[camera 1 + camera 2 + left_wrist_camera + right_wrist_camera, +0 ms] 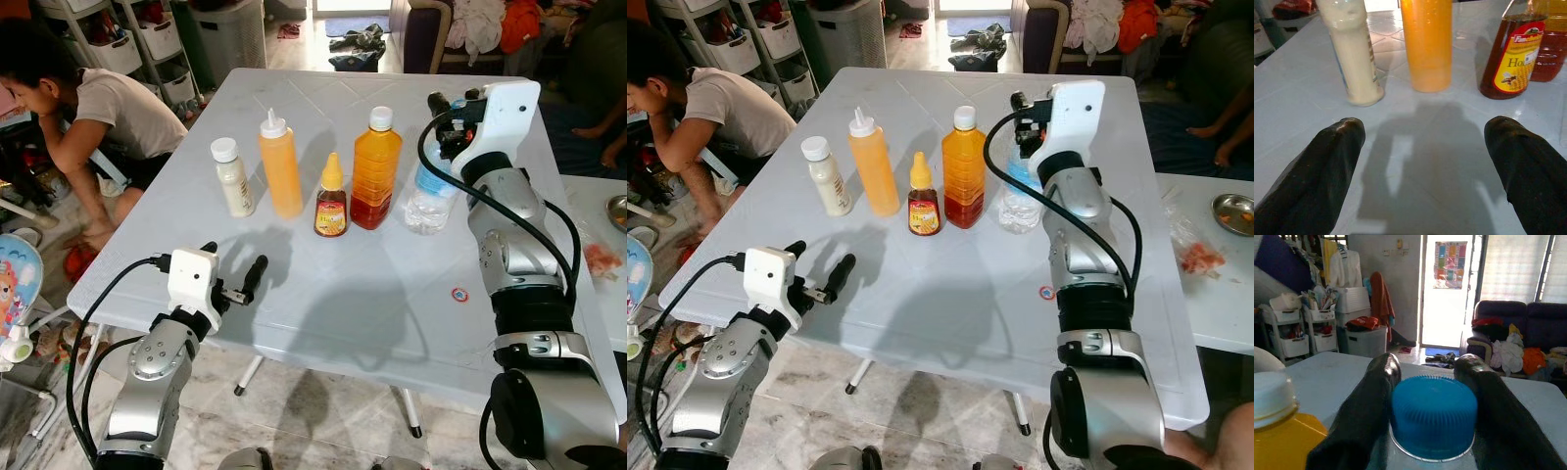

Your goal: Restocking fridge

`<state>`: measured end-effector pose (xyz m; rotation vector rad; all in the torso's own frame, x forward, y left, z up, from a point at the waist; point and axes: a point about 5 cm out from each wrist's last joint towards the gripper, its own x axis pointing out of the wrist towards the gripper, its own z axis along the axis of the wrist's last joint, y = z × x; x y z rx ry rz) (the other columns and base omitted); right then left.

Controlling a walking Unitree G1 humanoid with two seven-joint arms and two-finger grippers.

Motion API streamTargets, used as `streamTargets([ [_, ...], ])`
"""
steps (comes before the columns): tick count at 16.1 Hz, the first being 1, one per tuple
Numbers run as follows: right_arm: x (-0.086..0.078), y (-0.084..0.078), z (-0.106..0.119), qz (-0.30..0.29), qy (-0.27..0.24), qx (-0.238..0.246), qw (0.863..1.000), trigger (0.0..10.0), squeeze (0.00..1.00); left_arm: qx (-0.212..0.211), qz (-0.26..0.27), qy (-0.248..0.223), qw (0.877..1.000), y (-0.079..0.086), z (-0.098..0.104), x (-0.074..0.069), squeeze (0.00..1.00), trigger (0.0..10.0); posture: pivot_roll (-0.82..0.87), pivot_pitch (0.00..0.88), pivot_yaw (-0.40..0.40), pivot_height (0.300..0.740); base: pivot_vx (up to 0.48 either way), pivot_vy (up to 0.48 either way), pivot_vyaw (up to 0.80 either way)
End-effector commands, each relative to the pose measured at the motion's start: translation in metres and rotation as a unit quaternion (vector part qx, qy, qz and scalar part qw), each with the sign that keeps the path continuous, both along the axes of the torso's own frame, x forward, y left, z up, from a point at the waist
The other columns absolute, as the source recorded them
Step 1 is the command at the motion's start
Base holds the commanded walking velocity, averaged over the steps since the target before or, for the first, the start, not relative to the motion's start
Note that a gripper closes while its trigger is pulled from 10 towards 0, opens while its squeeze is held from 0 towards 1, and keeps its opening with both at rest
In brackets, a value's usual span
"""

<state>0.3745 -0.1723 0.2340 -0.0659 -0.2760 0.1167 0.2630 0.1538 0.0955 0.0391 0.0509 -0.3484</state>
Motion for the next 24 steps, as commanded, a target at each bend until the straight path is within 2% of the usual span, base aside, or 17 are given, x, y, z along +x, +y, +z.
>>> streamTargets([
  [1,-0.001,0.004,0.001,0.009,0.001,-0.006,1.0,0.0,0.0,0.011,-0.001,0.009,1.0,0.002,-0.002,0.001,0.0,10.0,-0.03,0.062,0.063,0.74,0.0,0.0,0.0],
  [4,-0.007,0.004,-0.005,0.012,0.006,-0.006,1.0,0.0,0.0,0.016,0.003,0.024,1.0,0.002,-0.006,0.0,0.0,10.0,-0.03,0.056,0.061,0.74,0.0,0.0,0.0],
  [7,-0.021,0.006,-0.013,0.013,0.016,0.007,1.0,0.0,0.0,0.035,0.013,0.039,0.999,0.003,-0.01,0.0,0.0,10.0,-0.04,0.054,0.063,0.74,0.0,0.0,0.0],
  [8,-0.033,0.009,-0.016,0.015,0.014,0.019,1.0,0.0,0.0,0.032,0.026,0.044,0.998,0.004,-0.011,0.0,0.0,10.0,-0.04,0.048,0.058,0.74,0.0,0.0,0.0],
  [9,-0.036,0.01,-0.016,0.015,0.013,0.021,1.0,0.0,0.0,0.031,0.026,0.044,0.998,0.004,-0.011,0.0,0.0,10.0,-0.04,0.048,0.058,0.74,0.0,0.0,0.0],
  [10,-0.05,0.013,-0.017,0.016,0.007,0.03,0.999,0.0,0.0,0.027,0.028,0.047,0.998,0.001,-0.011,0.001,0.0,10.0,-0.05,0.041,0.055,0.74,0.0,0.0,0.0],
  [13,-0.071,0.02,-0.023,0.013,0.022,0.048,0.999,0.1,0.0,0.02,0.019,0.049,0.998,-0.007,-0.012,0.003,0.0,10.0,-0.07,0.034,0.051,0.74,0.0,0.0,0.0],
  [14,-0.073,0.02,-0.023,0.013,0.025,0.049,0.998,0.0,0.0,0.02,0.019,0.049,0.998,-0.007,-0.012,0.003,0.0,10.0,-0.07,0.033,0.05,0.74,0.0,0.0,0.0],
  [15,-0.078,0.02,-0.027,0.009,0.033,0.049,0.998,0.6,0.0,0.019,0.018,0.049,0.998,-0.009,-0.012,0.004,0.0,10.0,-0.07,0.032,0.051,0.74,0.0,0.0,0.0],
  [16,-0.083,0.018,-0.031,0.003,0.042,0.048,0.998,3.8,0.0,0.019,0.017,0.05,0.998,-0.009,-0.012,0.004,0.0,10.0,-0.08,0.034,0.052,0.74,0.0,0.0,0.0],
  [17,-0.086,0.015,-0.035,-0.006,0.054,0.046,0.997,3.1,0.0,0.018,0.017,0.052,0.998,-0.01,-0.012,0.004,0.0,10.0,-0.08,0.035,0.053,0.74,0.0,0.0,0.0],
  [18,-0.089,0.012,-0.038,-0.015,0.064,0.045,0.997,8.0,0.0,0.018,0.016,0.052,0.998,-0.01,-0.012,0.004,0.0,10.0,-0.08,0.036,0.054,0.74,0.0,0.0,0.0],
  [19,-0.089,0.01,-0.04,-0.021,0.072,0.041,0.996,10.0,0.0,0.018,0.015,0.052,0.998,-0.011,-0.012,0.004,0.0,10.0,-0.08,0.035,0.053,0.74,0.0,0.0,0.0],
  [24,-0.091,0.008,-0.048,-0.031,0.092,0.032,0.995,10.0,0.0,0.006,0.031,0.05,0.998,-0.01,-0.011,0.007,0.0,10.0,-0.07,0.028,0.045,0.74,0.0,0.0,0.0],
])
